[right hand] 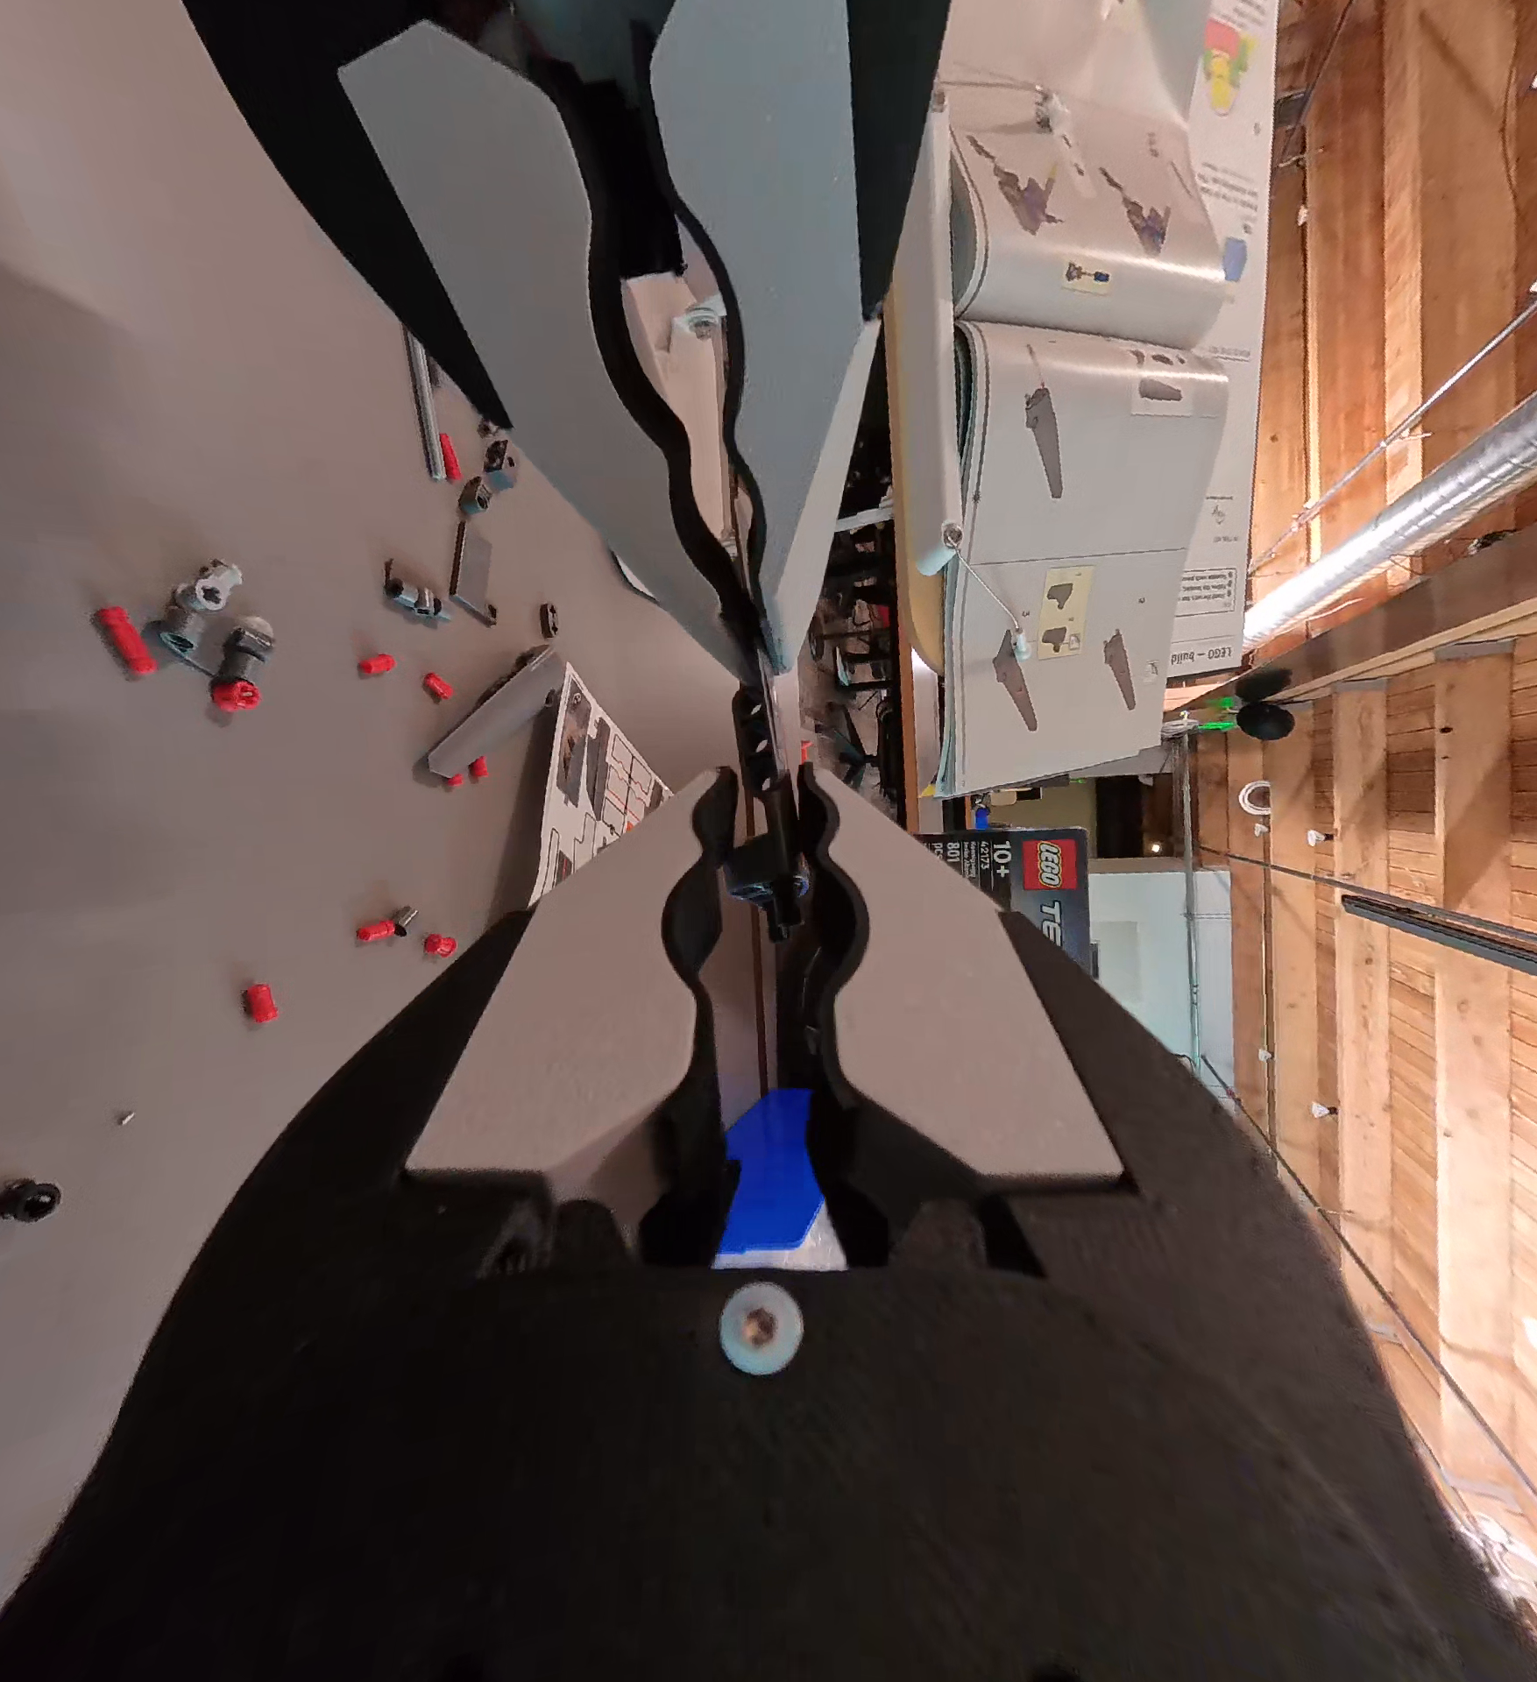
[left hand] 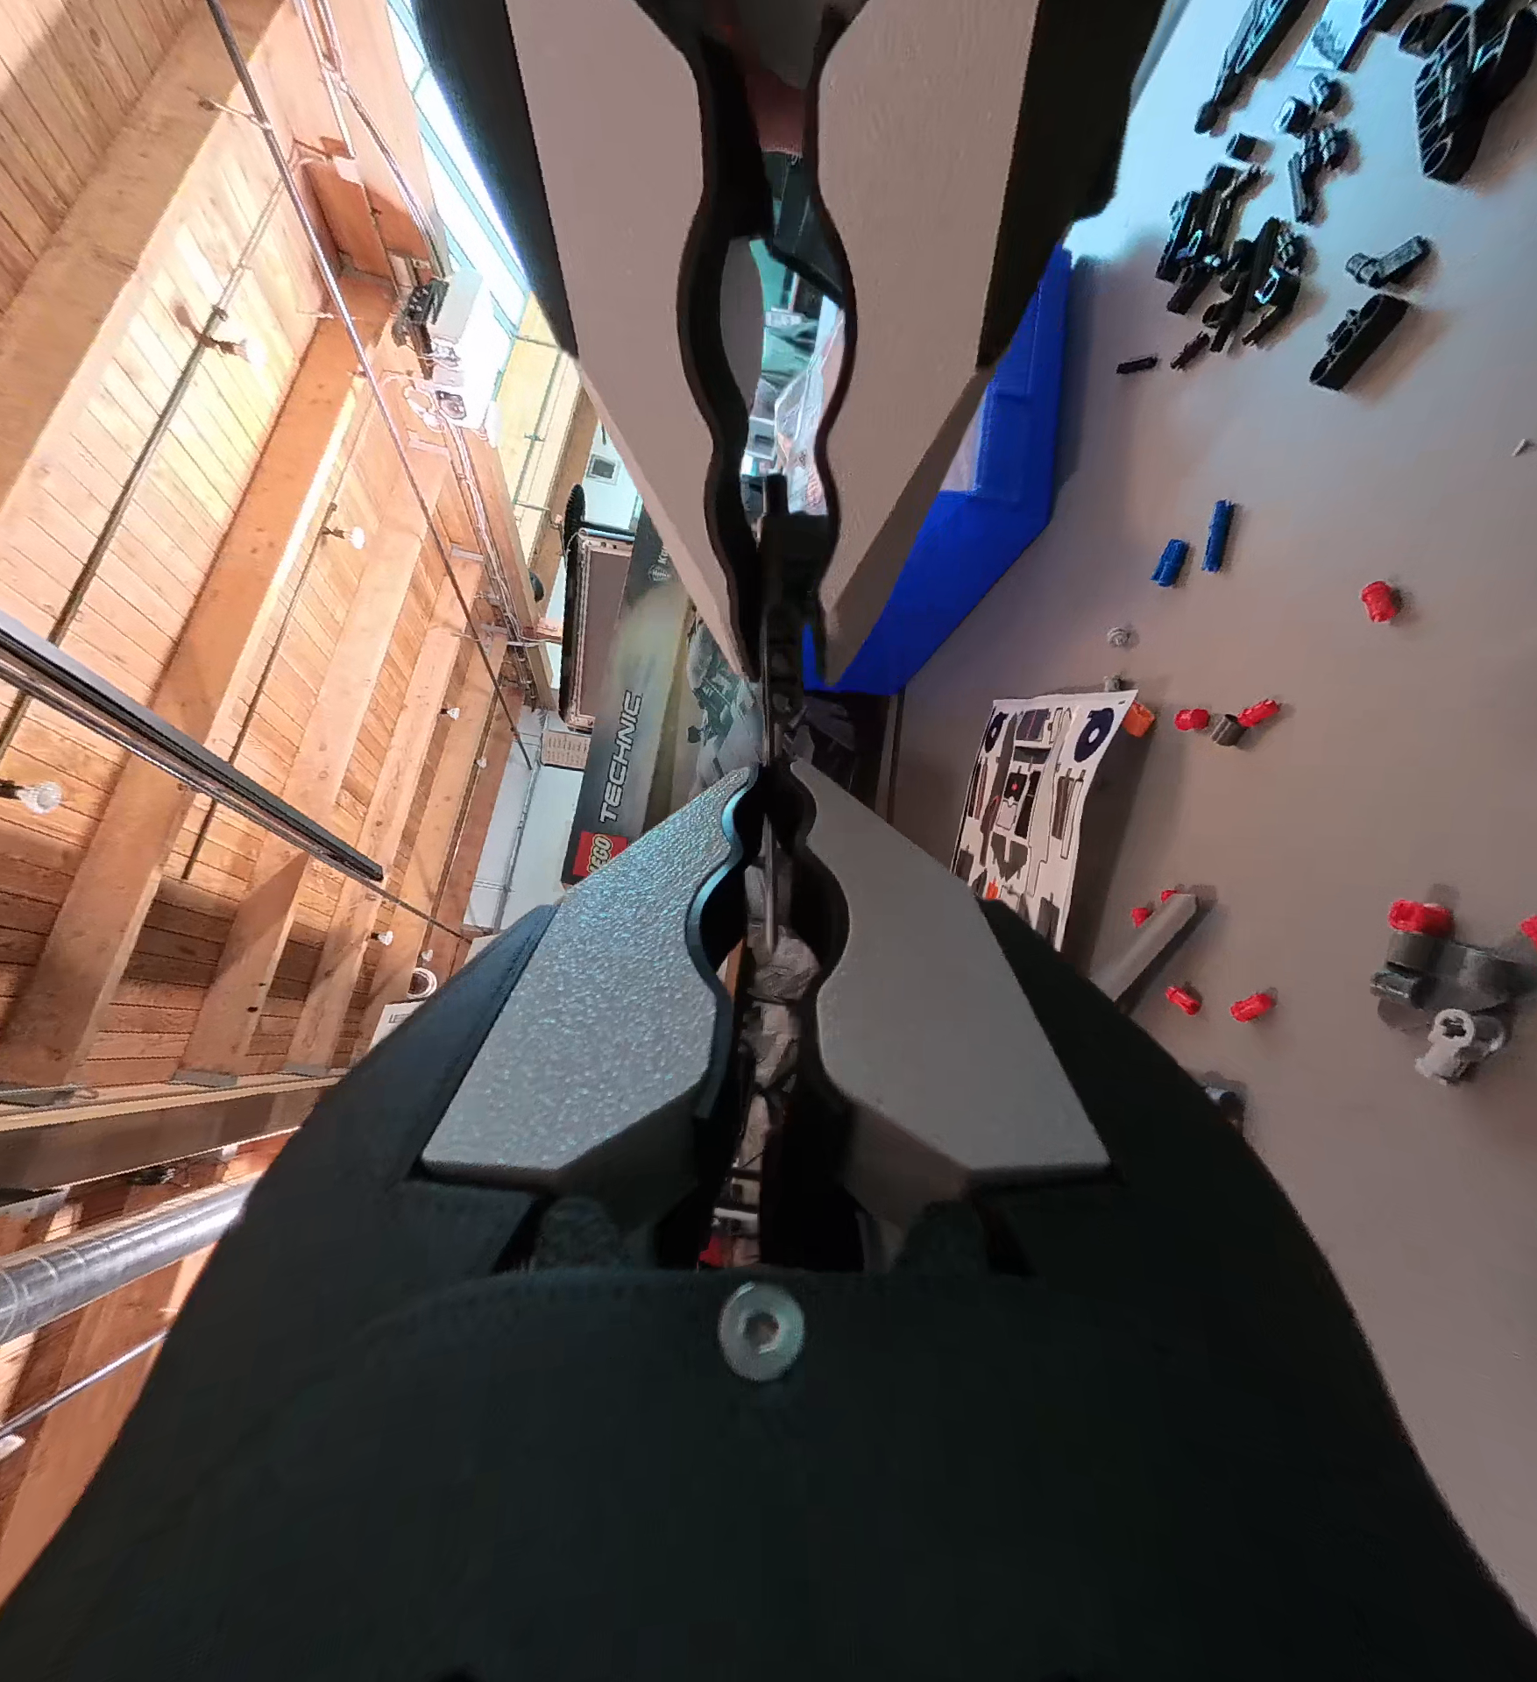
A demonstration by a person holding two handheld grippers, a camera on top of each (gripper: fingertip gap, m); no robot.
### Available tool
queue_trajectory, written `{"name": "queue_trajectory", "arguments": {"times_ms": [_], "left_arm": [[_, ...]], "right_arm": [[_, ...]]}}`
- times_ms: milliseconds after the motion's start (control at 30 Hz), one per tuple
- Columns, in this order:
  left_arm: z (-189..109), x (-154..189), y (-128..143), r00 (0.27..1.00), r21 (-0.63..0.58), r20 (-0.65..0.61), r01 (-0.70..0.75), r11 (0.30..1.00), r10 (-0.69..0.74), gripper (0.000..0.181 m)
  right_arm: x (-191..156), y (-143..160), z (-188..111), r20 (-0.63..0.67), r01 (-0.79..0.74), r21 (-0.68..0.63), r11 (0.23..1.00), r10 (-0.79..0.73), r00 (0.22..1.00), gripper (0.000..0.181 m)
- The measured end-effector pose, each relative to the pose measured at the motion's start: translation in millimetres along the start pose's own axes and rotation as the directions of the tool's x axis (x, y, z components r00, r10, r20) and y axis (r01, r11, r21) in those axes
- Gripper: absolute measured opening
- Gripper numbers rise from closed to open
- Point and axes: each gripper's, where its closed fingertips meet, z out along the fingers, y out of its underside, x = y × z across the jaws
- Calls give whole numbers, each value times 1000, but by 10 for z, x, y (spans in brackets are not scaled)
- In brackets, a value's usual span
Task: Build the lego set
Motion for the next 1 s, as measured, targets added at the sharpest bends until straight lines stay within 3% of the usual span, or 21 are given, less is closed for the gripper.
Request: {"name": "queue_trajectory", "arguments": {"times_ms": [200,333,567,667,900,1000], "left_arm": [[-7,-51,-107,999,21,41,-17,1000,16,13],[-2,3,-90,999,9,16,-44,999,44,0],[-13,-10,-104,997,10,36,-66,998,65,1],[-37,-77,-161,991,24,92,-99,995,96,10],[-37,83,-145,982,13,18,-187,982,187,1],[-33,85,-127,985,7,8,-170,985,170,0]], "right_arm": [[25,-11,-9,7,21,-12,1000,-21,1000,10],[-17,-19,0,22,47,-17,999,-47,999,7],[-24,-20,-5,33,48,-18,999,-47,998,5],[-11,-16,-26,45,39,-16,999,-38,998,4],[-109,8,-16,78,95,-32,995,-92,993,5],[-89,6,-5,56,43,-18,999,-42,998,7]]}}
